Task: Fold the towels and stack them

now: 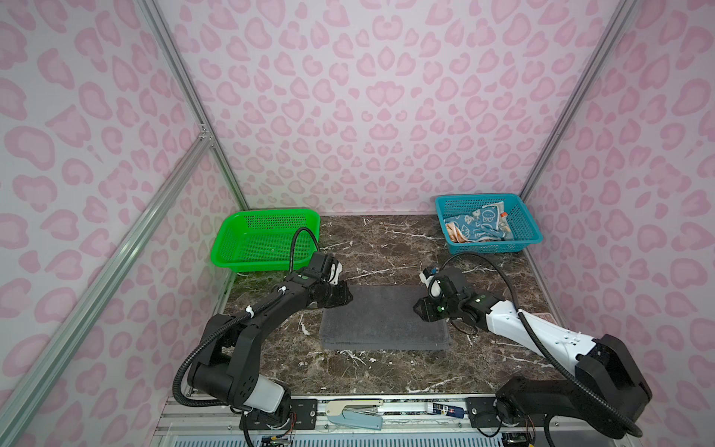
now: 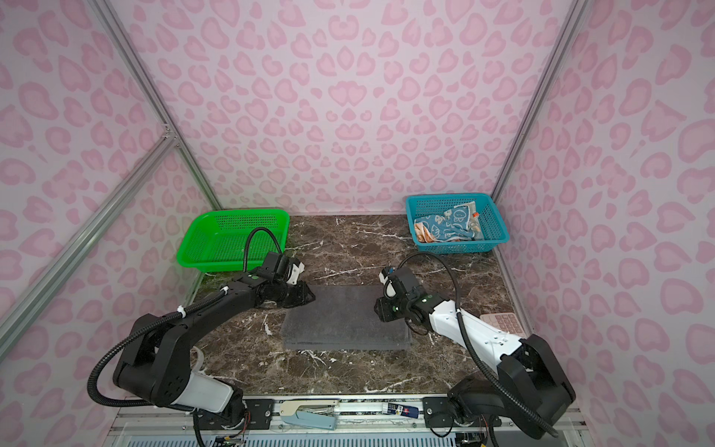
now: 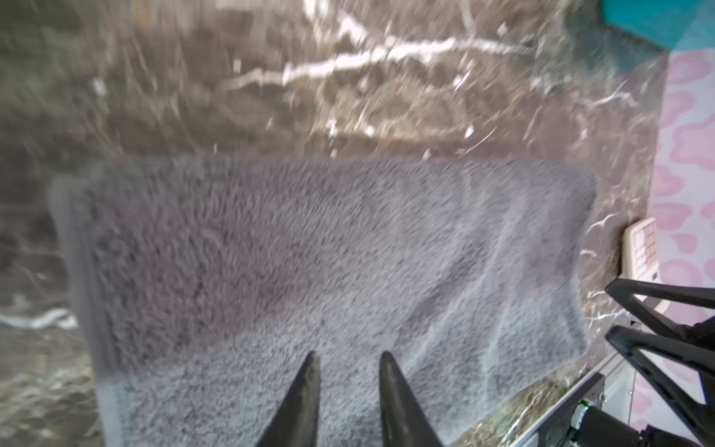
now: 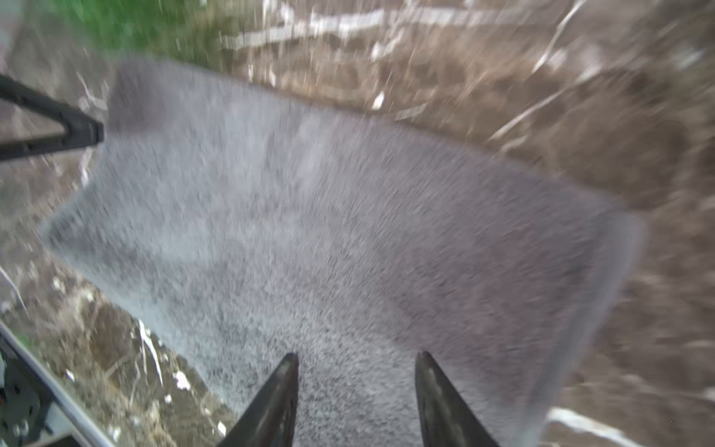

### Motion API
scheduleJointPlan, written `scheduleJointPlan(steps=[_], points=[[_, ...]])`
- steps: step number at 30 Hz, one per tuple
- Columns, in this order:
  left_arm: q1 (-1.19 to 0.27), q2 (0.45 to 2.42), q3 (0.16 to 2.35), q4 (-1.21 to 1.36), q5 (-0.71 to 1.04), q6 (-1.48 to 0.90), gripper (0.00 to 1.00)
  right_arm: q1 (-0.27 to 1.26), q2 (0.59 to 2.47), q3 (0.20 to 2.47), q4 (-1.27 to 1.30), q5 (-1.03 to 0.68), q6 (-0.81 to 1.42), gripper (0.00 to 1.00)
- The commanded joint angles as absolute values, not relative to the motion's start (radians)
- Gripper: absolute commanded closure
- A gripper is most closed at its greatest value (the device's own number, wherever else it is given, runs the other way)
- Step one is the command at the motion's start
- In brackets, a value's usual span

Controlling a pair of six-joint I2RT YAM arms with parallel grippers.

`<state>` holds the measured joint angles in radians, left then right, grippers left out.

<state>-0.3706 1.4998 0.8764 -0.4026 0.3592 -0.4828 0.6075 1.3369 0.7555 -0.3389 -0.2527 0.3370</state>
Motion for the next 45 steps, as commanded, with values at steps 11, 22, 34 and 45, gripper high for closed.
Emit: scheduleJointPlan(steps=[11,22,34,45], points=[[-0.374,1.352,0.65,-0.477,0.312,-0.531,0.86,0.662,1.351,0.647,-0.522,-0.158,0.463,0.54],[-0.373,1.414,0.621,-0.539,0.209,-0.566,0.92,0.658,1.4,0.65,-0.606,-0.031,0.534,0.54],[-0.373,1.239,0.692,-0.557,0.186,-0.584,0.75,0.74,1.252,0.729,-0.527,-0.001,0.354,0.39],[-0.3,1.063,0.798,-0.613,0.103,-0.611,0.23,0.996,1.394,0.869,-0.317,0.042,0.052,0.13]])
